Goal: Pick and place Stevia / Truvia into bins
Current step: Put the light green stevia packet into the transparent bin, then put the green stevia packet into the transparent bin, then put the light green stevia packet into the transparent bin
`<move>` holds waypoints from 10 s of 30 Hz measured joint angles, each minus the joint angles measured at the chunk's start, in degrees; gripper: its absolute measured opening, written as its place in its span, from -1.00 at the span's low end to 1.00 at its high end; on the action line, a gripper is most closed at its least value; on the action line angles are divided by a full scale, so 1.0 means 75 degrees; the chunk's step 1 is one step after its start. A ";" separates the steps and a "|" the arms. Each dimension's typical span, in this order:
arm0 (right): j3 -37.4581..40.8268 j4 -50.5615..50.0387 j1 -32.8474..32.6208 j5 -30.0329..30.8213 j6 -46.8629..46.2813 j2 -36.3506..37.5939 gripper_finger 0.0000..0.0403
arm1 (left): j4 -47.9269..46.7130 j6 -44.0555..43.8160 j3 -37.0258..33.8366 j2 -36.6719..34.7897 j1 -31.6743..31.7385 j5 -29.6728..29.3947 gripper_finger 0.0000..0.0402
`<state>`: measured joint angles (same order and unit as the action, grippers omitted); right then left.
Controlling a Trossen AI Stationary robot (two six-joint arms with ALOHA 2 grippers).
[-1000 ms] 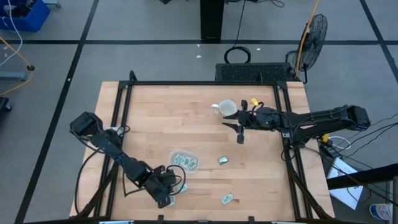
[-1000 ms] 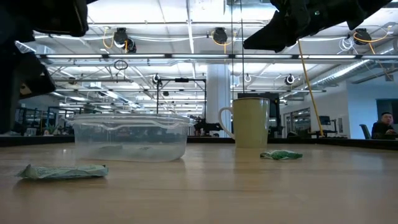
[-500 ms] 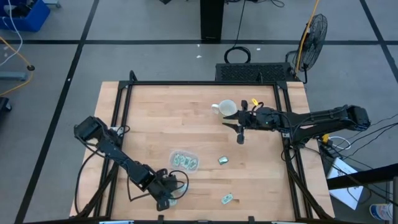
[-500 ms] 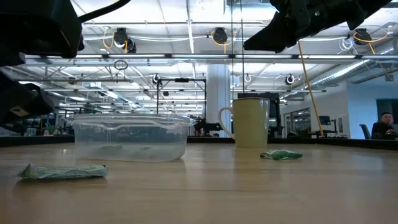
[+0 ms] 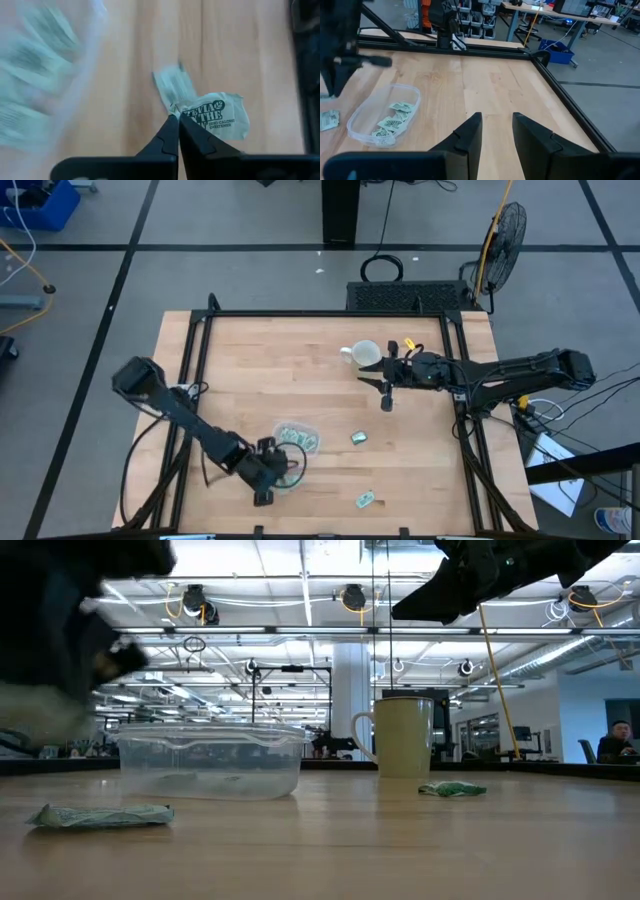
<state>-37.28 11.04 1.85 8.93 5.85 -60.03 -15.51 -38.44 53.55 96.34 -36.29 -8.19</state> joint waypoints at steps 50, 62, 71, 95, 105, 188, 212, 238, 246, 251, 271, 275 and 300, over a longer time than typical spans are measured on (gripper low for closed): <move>0.0000 -0.1420 -0.0151 -0.1013 0.0284 -0.0105 -0.50 | 0.0611 0.3459 0.0013 -0.1793 0.2190 0.0348 -0.77; -0.0003 -0.1593 -0.1230 -0.1280 -0.0295 -0.1677 -0.50 | 0.0547 0.3306 0.0013 -0.1734 0.1812 -0.0357 -0.77; 0.0006 -0.0764 -0.2109 -0.1405 -0.0171 -0.3133 -0.48 | 0.0440 0.3508 0.0013 -0.1732 0.1838 -0.0564 -0.77; 0.2656 0.6099 -0.2292 -0.1425 -0.0193 -0.3724 -0.11 | 0.0348 0.3352 0.0013 -0.1732 0.1818 -0.0577 -0.77; 0.2340 0.5244 -0.2145 -0.1398 -0.0307 -0.3730 -0.11 | 0.0339 0.3567 0.0013 -0.1732 0.1842 -0.0725 -0.77; -0.3202 0.3697 -0.1756 -0.2817 0.1558 -0.7081 -0.83 | -0.1171 0.3236 0.0010 -0.1921 0.1722 -0.1907 -0.77; -0.4380 0.3143 -0.1418 -0.2829 0.1177 -0.8166 -0.44 | -0.3106 0.0968 0.0010 -0.2161 0.1929 -0.3099 -0.77; -0.2764 -0.0136 -0.1609 -0.2780 0.1113 -0.4597 -0.40 | 0.0814 -0.0463 0.0022 -0.1266 -0.0313 -0.1847 -0.77; -0.1369 0.1747 -0.1598 -0.2499 0.1544 -0.3924 -0.40 | 0.0892 -0.1430 0.0016 0.0126 -0.0603 -0.1351 -0.77; -0.0947 0.2265 -0.1598 -0.1369 0.2411 -0.3445 -0.40 | 0.1314 -0.1508 0.0013 0.0834 -0.0672 -0.0821 -0.77; -0.0793 0.2382 -0.1592 -0.0184 0.3975 -0.2873 -0.40 | 0.1590 -0.0663 0.0010 0.1177 -0.0659 -0.1035 -0.77; -0.0793 0.2385 -0.1589 -0.0187 0.4006 -0.2873 -0.40 | 0.1909 -0.0202 0.0014 0.1067 -0.0663 -0.1090 -0.77; -0.0796 0.2319 -0.1589 -0.0189 0.3920 -0.2879 -0.40 | 0.1335 0.1725 0.0010 0.1074 -0.0365 -0.1107 -0.77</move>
<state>-43.24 28.43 -10.07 7.51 35.25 -81.62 -5.50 -25.50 53.63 104.40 -39.03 -16.49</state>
